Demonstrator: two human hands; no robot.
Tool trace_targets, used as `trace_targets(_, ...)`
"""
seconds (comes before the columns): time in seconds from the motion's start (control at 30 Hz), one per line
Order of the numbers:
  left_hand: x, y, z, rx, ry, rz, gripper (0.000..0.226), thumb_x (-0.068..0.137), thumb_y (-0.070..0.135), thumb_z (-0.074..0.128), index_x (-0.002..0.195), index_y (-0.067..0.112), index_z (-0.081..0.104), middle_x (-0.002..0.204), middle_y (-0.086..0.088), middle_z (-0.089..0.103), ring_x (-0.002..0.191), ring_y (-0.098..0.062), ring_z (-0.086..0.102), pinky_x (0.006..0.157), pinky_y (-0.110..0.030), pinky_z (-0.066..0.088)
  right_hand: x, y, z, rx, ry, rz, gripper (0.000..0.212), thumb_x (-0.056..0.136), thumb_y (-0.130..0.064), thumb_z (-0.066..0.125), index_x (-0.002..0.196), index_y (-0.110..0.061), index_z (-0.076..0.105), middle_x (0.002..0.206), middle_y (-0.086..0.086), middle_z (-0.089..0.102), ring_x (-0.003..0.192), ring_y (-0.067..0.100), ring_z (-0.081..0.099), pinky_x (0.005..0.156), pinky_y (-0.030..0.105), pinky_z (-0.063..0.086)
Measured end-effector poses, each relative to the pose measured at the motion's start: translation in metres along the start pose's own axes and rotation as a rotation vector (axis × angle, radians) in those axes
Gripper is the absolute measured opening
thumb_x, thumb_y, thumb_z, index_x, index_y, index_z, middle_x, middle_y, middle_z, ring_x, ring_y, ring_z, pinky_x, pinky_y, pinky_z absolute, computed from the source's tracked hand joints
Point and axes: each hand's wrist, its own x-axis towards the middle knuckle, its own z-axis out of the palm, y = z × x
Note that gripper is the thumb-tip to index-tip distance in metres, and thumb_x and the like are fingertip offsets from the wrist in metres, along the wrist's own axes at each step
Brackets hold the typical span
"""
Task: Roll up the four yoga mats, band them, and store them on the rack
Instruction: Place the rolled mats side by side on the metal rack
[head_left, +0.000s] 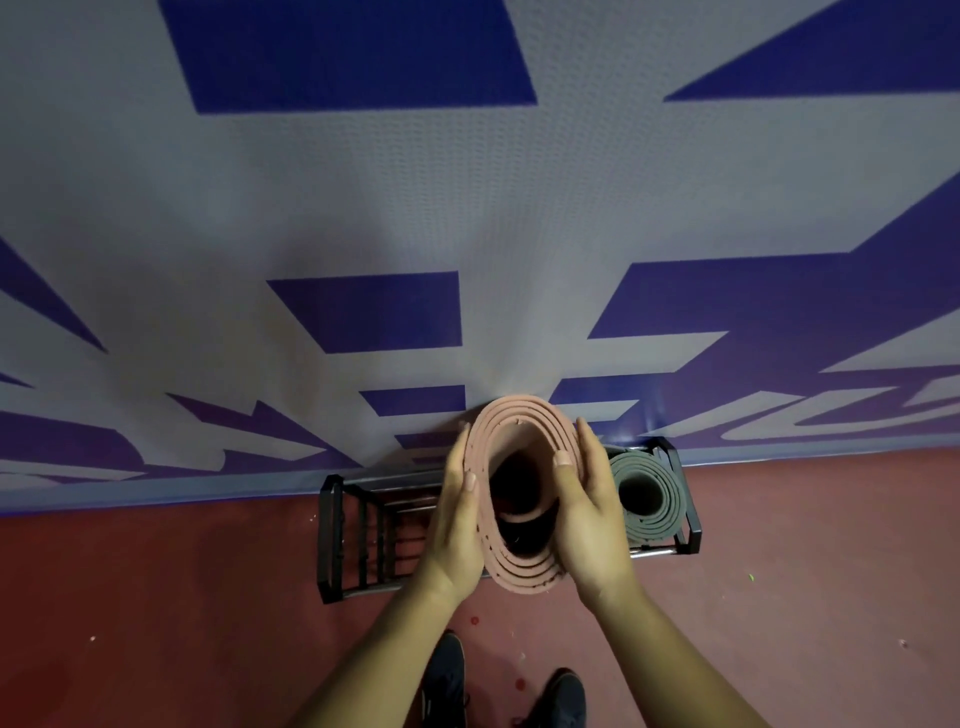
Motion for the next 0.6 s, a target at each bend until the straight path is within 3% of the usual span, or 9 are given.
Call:
trace_targets(0.13, 0.0, 0.002, 0.008, 0.018, -0.051, -0.008, 0.079, 0.098, 0.071, 0.028, 0.161, 0.024, 0.018, 0.166, 0.008, 0.024, 0.153, -0.008, 0.02, 0.125, -0.044, 0.018, -0.01, -0.002, 0.009, 0.032, -0.089, -0.01, 0.043, 0.106, -0.044, 0.044, 0.149, -0.04, 0.044, 0.143, -0.023, 0.056, 0.131, -0.008, 0.05, 0.109, 0.021, 0.039)
trace_targets(0.23, 0.0, 0.004, 0.004, -0.001, -0.104, 0.002, 0.074, 0.1, 0.067, 0.031, 0.16, 0.023, 0.024, 0.163, 0.008, 0.031, 0.152, -0.011, 0.026, 0.124, -0.036, 0.023, -0.011, -0.004, 0.012, 0.073, -0.106, -0.013, 0.042, 0.106, -0.049, 0.041, 0.148, -0.044, 0.045, 0.148, -0.018, 0.051, 0.138, -0.001, 0.046, 0.118, 0.033, 0.037)
trace_targets(0.33, 0.006, 0.012, -0.004, -0.04, -0.177, -0.004, 0.075, 0.1, 0.063, 0.036, 0.158, 0.017, 0.029, 0.161, 0.003, 0.036, 0.15, -0.014, 0.03, 0.124, -0.045, 0.023, -0.013, -0.005, 0.015, 0.096, -0.076, 0.012, 0.057, 0.094, -0.067, 0.045, 0.148, -0.048, 0.04, 0.153, -0.015, 0.044, 0.143, 0.006, 0.041, 0.122, 0.045, 0.032)
trace_targets(0.47, 0.012, 0.022, -0.011, -0.062, -0.262, -0.052, 0.072, 0.1, 0.057, 0.037, 0.158, 0.015, 0.029, 0.162, -0.003, 0.036, 0.151, -0.019, 0.028, 0.123, -0.056, 0.02, -0.016, -0.005, 0.019, 0.119, -0.057, 0.0, 0.068, 0.086, -0.077, 0.043, 0.148, -0.052, 0.036, 0.155, -0.016, 0.041, 0.145, 0.008, 0.039, 0.122, 0.047, 0.03)
trace_targets(0.6, 0.017, 0.037, -0.017, -0.018, -0.364, -0.023, 0.07, 0.102, 0.058, 0.039, 0.157, 0.016, 0.031, 0.161, 0.0, 0.038, 0.151, -0.015, 0.029, 0.124, -0.054, 0.02, -0.02, -0.009, 0.016, 0.192, -0.043, -0.025, 0.075, 0.085, -0.075, 0.046, 0.153, -0.046, 0.034, 0.157, -0.014, 0.039, 0.146, 0.008, 0.037, 0.123, 0.047, 0.029)
